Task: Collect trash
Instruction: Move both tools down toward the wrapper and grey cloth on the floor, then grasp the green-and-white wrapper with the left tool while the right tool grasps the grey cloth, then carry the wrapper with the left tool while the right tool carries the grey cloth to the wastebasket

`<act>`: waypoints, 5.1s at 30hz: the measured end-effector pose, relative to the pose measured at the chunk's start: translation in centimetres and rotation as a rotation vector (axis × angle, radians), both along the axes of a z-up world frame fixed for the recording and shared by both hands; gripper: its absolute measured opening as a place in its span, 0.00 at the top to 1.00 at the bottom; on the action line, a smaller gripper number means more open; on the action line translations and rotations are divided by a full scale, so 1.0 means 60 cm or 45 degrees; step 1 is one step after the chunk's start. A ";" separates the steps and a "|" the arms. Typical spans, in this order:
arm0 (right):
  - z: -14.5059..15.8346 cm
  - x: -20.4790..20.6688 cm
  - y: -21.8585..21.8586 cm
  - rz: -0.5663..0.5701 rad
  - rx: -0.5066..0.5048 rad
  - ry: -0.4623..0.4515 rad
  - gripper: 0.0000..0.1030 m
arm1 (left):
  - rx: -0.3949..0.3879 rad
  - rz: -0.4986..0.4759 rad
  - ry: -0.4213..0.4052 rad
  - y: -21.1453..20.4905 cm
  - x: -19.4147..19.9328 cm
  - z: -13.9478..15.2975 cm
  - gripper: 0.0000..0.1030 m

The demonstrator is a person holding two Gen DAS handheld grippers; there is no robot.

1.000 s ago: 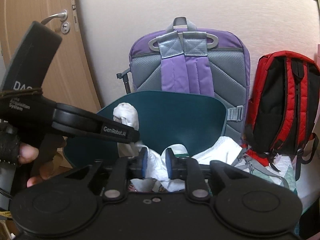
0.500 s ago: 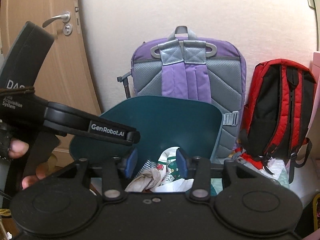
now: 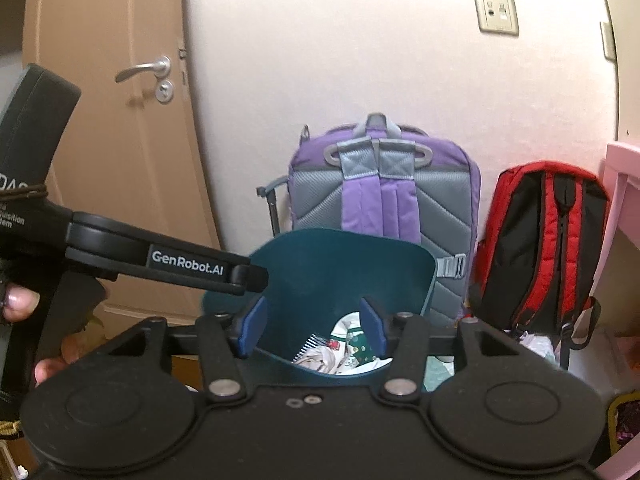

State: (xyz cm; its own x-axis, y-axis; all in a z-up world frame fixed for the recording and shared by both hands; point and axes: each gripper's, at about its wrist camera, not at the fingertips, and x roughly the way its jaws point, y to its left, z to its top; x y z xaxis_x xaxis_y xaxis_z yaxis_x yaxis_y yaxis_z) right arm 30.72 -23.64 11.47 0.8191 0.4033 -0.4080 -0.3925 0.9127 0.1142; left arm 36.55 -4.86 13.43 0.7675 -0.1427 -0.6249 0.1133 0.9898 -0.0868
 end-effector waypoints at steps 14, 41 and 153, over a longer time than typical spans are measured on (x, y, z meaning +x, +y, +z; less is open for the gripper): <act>0.048 -0.103 0.011 0.043 0.007 -0.061 0.47 | -0.032 -0.005 -0.085 0.027 -0.141 0.050 0.19; -0.133 -0.170 0.115 0.310 -0.022 0.130 0.46 | -0.121 0.017 -0.028 0.221 -0.248 -0.125 0.02; -0.617 -0.083 0.198 0.094 -0.195 0.829 0.76 | 0.238 -0.061 0.380 0.370 -0.197 -0.660 0.86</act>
State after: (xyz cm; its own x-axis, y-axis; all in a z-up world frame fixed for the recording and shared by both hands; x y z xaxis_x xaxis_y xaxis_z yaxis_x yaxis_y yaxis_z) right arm 25.75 -11.76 -25.57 0.3589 0.3468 -0.8666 -0.3493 0.9108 0.2199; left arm 24.70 17.34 -26.15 0.5422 -0.0360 -0.8395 0.1574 0.9858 0.0593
